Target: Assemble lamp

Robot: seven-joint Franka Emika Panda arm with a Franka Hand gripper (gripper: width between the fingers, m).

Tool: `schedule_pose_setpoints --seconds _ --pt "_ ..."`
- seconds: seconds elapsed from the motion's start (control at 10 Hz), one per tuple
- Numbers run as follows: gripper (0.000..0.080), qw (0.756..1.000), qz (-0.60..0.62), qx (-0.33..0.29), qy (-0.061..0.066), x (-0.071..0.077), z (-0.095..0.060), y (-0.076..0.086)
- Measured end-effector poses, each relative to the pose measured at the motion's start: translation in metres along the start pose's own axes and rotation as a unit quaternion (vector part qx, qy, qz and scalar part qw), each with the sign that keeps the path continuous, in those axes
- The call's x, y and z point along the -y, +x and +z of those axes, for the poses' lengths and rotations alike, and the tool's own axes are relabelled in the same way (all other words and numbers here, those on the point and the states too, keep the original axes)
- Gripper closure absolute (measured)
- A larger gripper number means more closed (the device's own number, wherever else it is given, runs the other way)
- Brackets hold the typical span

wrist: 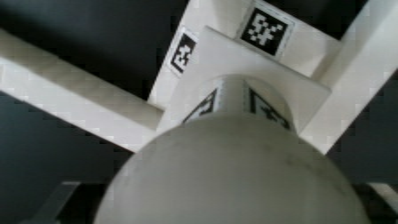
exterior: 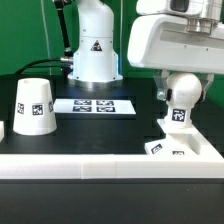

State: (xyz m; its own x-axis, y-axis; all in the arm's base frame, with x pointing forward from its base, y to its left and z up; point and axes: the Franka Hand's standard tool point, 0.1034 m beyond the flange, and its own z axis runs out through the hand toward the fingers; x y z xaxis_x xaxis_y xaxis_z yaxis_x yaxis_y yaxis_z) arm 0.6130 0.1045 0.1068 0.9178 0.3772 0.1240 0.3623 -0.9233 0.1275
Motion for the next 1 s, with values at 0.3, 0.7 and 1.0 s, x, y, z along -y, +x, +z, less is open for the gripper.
schedule_pose_setpoints --seconds 0.3,0.7,1.0 --pt "0.0223 0.996 0.094 0.001 0.002 -0.0027 0.0004 -0.0007" --pt "0.0223 0.960 0.279 0.013 0.011 -0.0025 0.0021 -0.0051" --pt "0.0223 0.912 0.409 0.026 0.018 -0.0001 0.0021 -0.0070"
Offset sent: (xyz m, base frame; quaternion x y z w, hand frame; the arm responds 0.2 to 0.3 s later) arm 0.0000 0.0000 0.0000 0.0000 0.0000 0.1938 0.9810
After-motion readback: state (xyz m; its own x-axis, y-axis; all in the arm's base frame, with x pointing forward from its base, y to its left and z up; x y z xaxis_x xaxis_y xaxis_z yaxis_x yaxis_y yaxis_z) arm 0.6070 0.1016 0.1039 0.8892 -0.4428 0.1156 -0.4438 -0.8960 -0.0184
